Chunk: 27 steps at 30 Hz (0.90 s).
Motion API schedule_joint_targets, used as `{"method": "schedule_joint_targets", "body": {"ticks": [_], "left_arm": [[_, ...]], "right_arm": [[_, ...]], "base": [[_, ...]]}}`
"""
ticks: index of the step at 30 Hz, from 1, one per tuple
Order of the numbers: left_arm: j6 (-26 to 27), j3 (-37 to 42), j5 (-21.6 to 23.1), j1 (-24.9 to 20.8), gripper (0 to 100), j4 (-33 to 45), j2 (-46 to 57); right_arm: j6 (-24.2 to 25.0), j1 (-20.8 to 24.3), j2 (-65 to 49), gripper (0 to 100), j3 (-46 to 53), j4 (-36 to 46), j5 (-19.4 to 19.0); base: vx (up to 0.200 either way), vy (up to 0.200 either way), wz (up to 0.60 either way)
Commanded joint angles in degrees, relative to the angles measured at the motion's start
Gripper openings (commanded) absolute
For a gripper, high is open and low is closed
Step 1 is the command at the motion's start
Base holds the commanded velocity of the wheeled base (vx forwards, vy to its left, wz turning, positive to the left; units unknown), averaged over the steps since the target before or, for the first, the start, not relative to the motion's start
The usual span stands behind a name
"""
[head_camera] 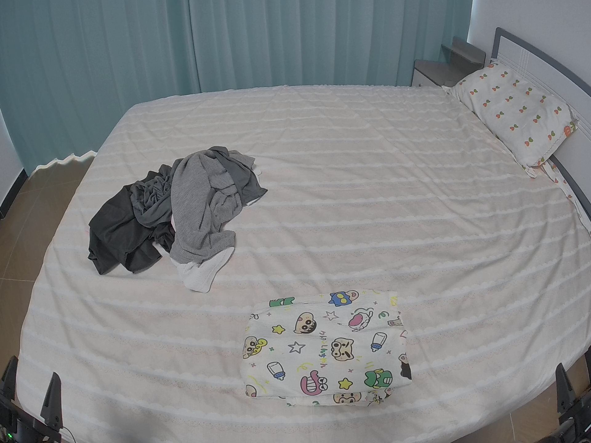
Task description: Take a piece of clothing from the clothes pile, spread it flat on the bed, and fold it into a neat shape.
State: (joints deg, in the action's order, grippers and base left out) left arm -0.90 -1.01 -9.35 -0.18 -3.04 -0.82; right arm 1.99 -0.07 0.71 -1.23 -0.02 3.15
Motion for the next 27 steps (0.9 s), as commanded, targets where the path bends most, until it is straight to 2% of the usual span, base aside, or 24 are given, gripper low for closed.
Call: {"method": "schedule_joint_targets", "body": {"ticks": [1,5,8,10,11,12,14,17,20,21,23,27], "left_arm": [[2.6,1.0,-2.5,0.0,100,0.0,0.8],[2.3,0.9,-0.1,-0.1,100,0.1,0.8],[2.7,1.0,-0.1,-0.1,100,0.0,0.8],[1.3,1.0,-0.1,-0.1,100,0.2,0.8],[-3.4,1.0,-0.1,-0.1,100,0.3,0.8],[-5.0,1.0,-0.1,-0.1,100,0.3,0.8],[-5.8,1.0,-0.1,-0.1,100,0.2,0.8],[-2.9,0.9,-0.1,-0.1,100,0.2,0.8],[-0.3,0.9,3.8,-0.1,100,0.2,0.8],[4.8,0.9,9.1,-0.1,100,-0.1,0.8],[7.5,0.9,13.0,-0.1,100,-0.2,0.8],[3.7,1.0,12.3,-0.1,100,1.5,0.8]], "right_arm": [[-1.7,0.0,-0.7,100,0.4,-0.4,-1.2],[-4.6,0.0,-0.7,100,0.4,-0.3,-4.1],[-4.4,0.1,-0.6,100,1.0,0.2,-5.3],[-2.8,0.1,-0.7,100,0.9,0.6,-5.0],[-2.0,0.1,-0.7,100,0.8,0.9,-4.6],[-2.1,0.1,-0.7,100,0.8,0.9,-4.6],[-2.2,0.1,-0.7,100,0.8,0.8,-4.5],[-2.0,0.1,-0.7,100,1.1,0.3,-4.6],[-1.5,0.1,-0.7,100,1.2,0.2,-4.6],[-1.5,0.1,-0.7,100,1.2,0.1,-4.6],[-1.5,0.1,-0.7,100,1.2,0.1,-4.6],[-1.6,0.1,-0.7,100,1.2,0.2,-4.5]], "base": [[0.000,0.000,0.00],[0.000,0.000,0.00],[0.000,0.000,0.00],[0.000,0.000,0.00],[0.000,0.000,0.00],[0.000,0.000,0.00],[0.000,0.000,0.00],[0.000,0.000,0.00],[0.000,0.000,0.00],[0.000,0.000,0.00],[0.000,0.000,0.00],[0.000,0.000,0.00]]}}
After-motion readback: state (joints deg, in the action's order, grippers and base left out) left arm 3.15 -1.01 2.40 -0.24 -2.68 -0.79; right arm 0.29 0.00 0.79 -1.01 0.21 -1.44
